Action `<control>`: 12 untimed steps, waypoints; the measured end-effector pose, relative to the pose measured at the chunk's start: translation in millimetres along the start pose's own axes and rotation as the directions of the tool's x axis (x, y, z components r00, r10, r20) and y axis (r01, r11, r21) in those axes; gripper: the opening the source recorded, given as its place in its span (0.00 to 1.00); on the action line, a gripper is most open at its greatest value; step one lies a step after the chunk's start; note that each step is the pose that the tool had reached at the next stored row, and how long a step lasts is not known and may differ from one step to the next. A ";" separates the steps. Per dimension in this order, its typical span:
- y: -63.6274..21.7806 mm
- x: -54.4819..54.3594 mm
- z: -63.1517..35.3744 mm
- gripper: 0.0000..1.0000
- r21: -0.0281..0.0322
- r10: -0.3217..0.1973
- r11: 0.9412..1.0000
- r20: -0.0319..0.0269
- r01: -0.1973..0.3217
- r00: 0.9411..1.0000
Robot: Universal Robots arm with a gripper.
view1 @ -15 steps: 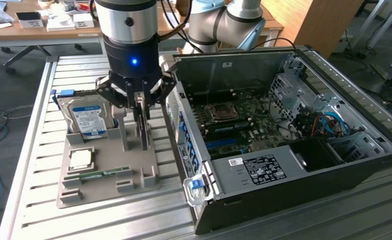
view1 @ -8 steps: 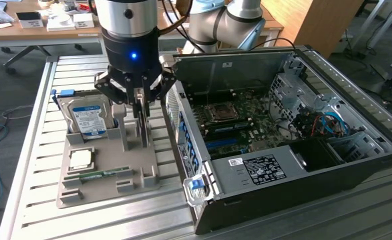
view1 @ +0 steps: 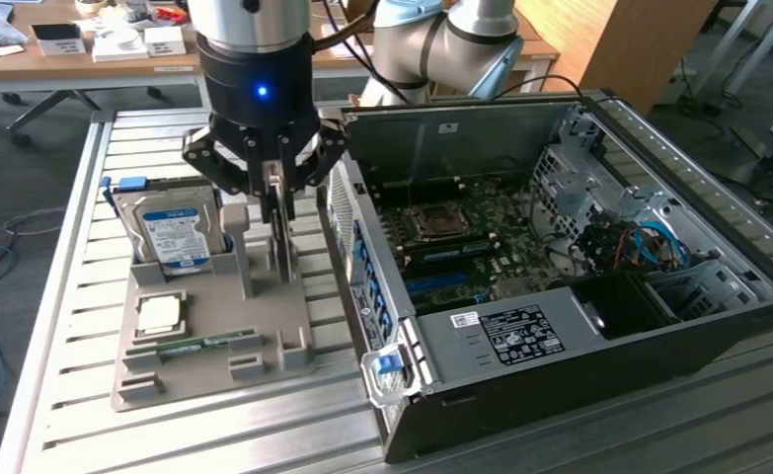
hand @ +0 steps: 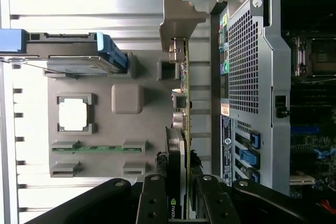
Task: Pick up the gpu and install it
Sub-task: 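Pick up the gpu and move the gpu toward the slot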
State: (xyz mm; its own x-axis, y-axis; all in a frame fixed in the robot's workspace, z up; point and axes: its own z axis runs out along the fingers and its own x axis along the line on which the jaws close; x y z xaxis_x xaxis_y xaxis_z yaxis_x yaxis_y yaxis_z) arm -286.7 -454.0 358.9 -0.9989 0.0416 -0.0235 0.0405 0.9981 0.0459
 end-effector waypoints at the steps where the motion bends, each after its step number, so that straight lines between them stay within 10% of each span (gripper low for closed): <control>1: 0.1 0.0 -1.6 0.27 0.000 0.000 1.000 0.000 0.000 1.000; 12: 0.7 -0.4 -15.4 0.27 0.000 0.000 1.000 0.000 0.000 1.000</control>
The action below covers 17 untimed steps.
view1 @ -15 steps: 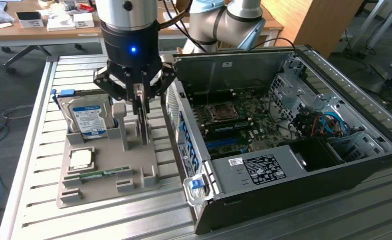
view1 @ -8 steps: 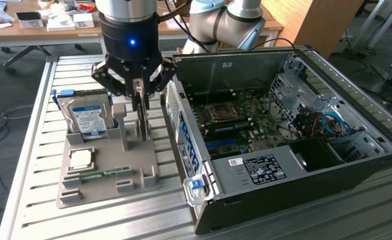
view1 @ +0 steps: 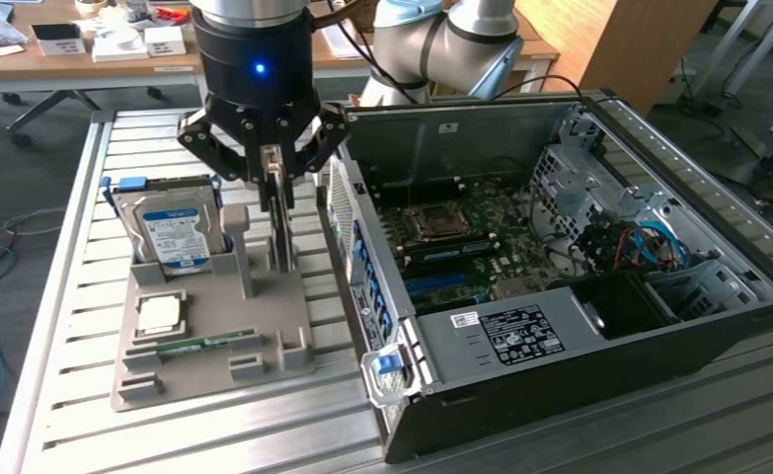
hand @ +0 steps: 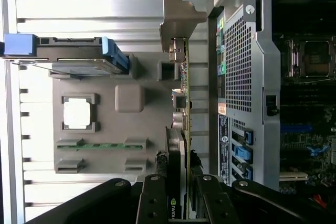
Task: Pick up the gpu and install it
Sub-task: 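Pick up the gpu and move the gpu toward the slot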
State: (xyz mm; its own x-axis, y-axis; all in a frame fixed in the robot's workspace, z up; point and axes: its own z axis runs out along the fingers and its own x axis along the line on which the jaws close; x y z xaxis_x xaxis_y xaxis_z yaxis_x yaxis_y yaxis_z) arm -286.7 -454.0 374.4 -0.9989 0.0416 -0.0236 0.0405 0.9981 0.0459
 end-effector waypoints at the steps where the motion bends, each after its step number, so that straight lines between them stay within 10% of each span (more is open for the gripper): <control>1: 0.0 0.0 -1.1 0.27 0.000 0.000 1.000 0.000 0.000 1.000; 17: 0.3 -0.1 -6.4 0.27 0.000 0.000 1.000 0.000 0.000 1.000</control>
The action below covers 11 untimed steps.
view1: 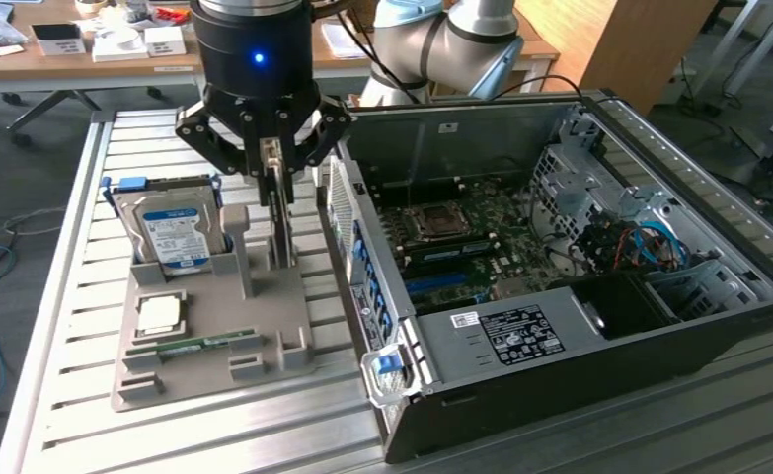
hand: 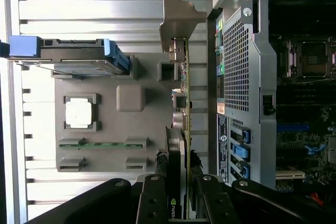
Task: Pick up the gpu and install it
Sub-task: 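Pick up the gpu and move the gpu toward the slot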
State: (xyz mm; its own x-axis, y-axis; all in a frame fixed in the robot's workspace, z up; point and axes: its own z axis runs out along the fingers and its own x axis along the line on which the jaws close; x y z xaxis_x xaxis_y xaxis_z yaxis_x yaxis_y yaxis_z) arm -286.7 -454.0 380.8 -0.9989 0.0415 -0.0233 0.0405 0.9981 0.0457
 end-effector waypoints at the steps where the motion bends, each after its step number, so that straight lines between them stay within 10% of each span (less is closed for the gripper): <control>1: 0.1 -0.1 -1.0 0.27 0.000 0.000 1.000 0.000 0.000 1.000; 11: 0.7 -0.5 -14.2 0.27 0.000 0.000 1.000 0.000 0.000 1.000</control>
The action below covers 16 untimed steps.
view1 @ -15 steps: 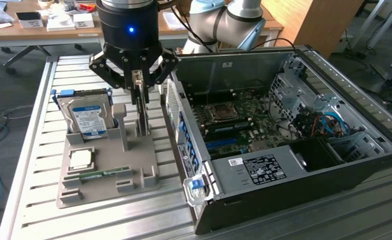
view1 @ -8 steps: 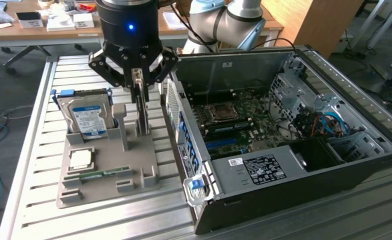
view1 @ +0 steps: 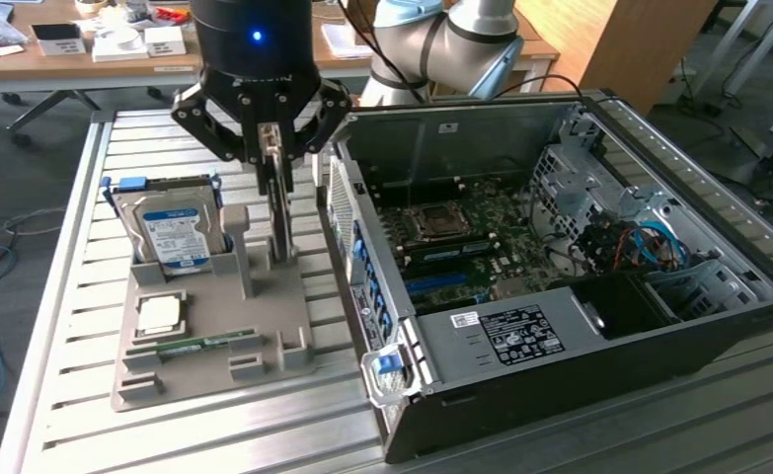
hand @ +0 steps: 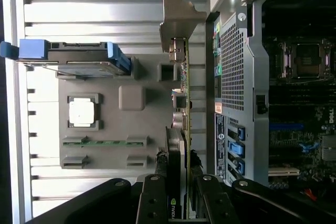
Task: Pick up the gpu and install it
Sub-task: 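Pick up the gpu and move the gpu toward the slot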
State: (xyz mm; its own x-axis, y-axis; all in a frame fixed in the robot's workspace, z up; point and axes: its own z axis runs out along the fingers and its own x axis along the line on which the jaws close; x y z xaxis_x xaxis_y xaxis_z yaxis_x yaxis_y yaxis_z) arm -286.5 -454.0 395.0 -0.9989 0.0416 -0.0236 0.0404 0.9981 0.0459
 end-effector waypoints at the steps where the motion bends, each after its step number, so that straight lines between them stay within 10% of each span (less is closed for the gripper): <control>1: 0.1 -0.1 -1.3 0.27 0.000 0.000 1.000 0.000 0.000 1.000; 16: 1.0 -1.3 -21.4 0.27 0.000 0.000 1.000 0.000 0.000 1.000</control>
State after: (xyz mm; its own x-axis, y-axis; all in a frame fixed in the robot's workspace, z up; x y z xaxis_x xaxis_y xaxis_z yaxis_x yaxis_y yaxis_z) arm -285.8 -454.0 416.5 -0.9989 0.0416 -0.0236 0.0404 0.9981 0.0460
